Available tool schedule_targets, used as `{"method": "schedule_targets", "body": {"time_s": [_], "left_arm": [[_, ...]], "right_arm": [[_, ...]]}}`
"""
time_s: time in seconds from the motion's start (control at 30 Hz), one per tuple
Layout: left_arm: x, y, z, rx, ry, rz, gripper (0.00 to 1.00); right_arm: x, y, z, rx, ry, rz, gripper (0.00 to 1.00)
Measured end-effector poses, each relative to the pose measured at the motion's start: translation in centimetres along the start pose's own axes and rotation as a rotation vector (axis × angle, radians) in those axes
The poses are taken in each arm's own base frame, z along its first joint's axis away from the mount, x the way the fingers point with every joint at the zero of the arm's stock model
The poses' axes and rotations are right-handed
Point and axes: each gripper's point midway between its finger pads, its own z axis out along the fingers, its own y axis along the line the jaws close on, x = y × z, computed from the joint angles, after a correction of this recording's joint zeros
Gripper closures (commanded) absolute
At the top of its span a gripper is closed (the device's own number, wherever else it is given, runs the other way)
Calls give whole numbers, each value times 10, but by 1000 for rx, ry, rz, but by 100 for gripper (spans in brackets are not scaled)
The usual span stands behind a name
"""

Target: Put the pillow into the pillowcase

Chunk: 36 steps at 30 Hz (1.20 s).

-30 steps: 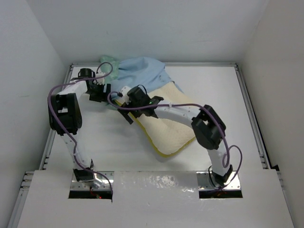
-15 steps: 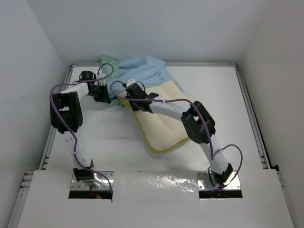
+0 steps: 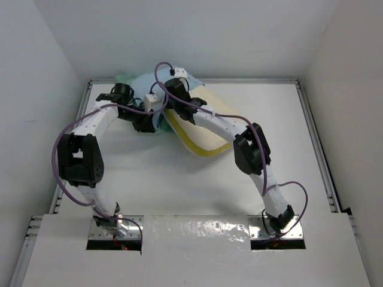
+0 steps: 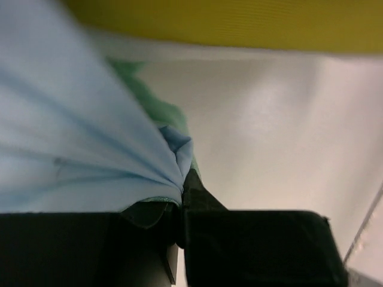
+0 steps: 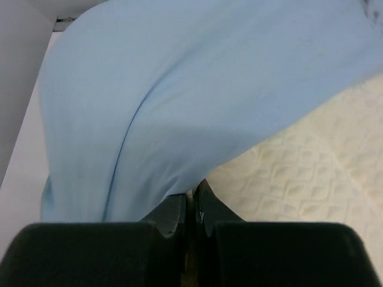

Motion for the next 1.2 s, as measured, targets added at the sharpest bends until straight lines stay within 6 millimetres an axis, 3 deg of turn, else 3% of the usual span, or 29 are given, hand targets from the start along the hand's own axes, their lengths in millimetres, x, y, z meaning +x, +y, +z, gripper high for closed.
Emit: {"method": "schedule_targets", "body": {"time_s": [0.13, 0.17, 0.2, 0.23, 0.27, 0.3, 0.33, 0.4, 0.47, 0.53, 0.57, 0.6, 0.63, 0.67, 0.7, 0.73, 0.77, 0.8, 0.83, 0.97, 1.03, 1.1, 1.2], "left_arm": [[0, -31, 1, 164, -16, 94, 100], [-2, -37, -1, 193, -30, 114, 95], [-5, -39, -4, 202, -40, 126, 88], [-6, -39, -7, 209, -53, 136, 77], [-3, -44, -11, 229, -61, 125, 52], [-1, -50, -15, 249, -66, 110, 43], [2, -56, -20, 265, -65, 82, 30], [7, -62, -29, 275, -61, 43, 1], [10, -62, -35, 272, -58, 6, 0], [3, -55, -38, 238, -63, -37, 3], [-5, -44, -40, 194, -74, -45, 13], [-16, -33, -40, 144, -86, -48, 26], [-28, -17, -39, 76, -93, -42, 61], [-41, -3, -37, 3, -91, -26, 73], [-56, 11, -32, -67, -96, -2, 76], [-75, 24, -26, -136, -103, 24, 63], [-95, 37, -16, -195, -113, 51, 45], [-113, 46, -4, -235, -126, 69, 23], [-132, 59, 9, -278, -146, 78, 19], [-185, 114, 71, -395, -216, 41, 14], [-187, 141, 94, -440, -229, 14, 13], [-174, 163, 114, -479, -213, -15, 13], [-147, 175, 134, -499, -159, -41, 14]], "right_arm": [[32, 2, 10, 17, 43, 6, 100], [44, 3, 12, 14, 61, 10, 92], [55, 3, 12, 13, 80, 10, 92], [66, 5, 11, -13, 97, 19, 61], [77, 6, 8, -43, 116, 31, 42], [89, 6, 5, -69, 139, 35, 28], [105, 4, 0, -115, 170, 28, 2], [121, 2, -10, -184, 213, 11, 1], [118, 3, -23, -247, 228, -14, 1], [103, -2, -39, -279, 235, -51, 1], [90, -5, -49, -287, 233, -70, 4], [77, -10, -56, -288, 224, -87, 21], [61, -15, -64, -299, 213, -109, 53], [43, -21, -71, -312, 194, -128, 92], [24, -31, -76, -315, 172, -138, 91], [6, -43, -79, -306, 152, -135, 79], [-12, -59, -79, -287, 131, -133, 32], [-28, -76, -76, -270, 121, -131, 14], [-42, -92, -70, -254, 106, -132, 4], [-76, -161, -24, -176, 89, -116, 1], [-67, -184, 1, -154, 107, -104, 1], [-39, -203, 26, -137, 156, -92, 1], [19, -216, 53, -143, 255, -76, 1]]}}
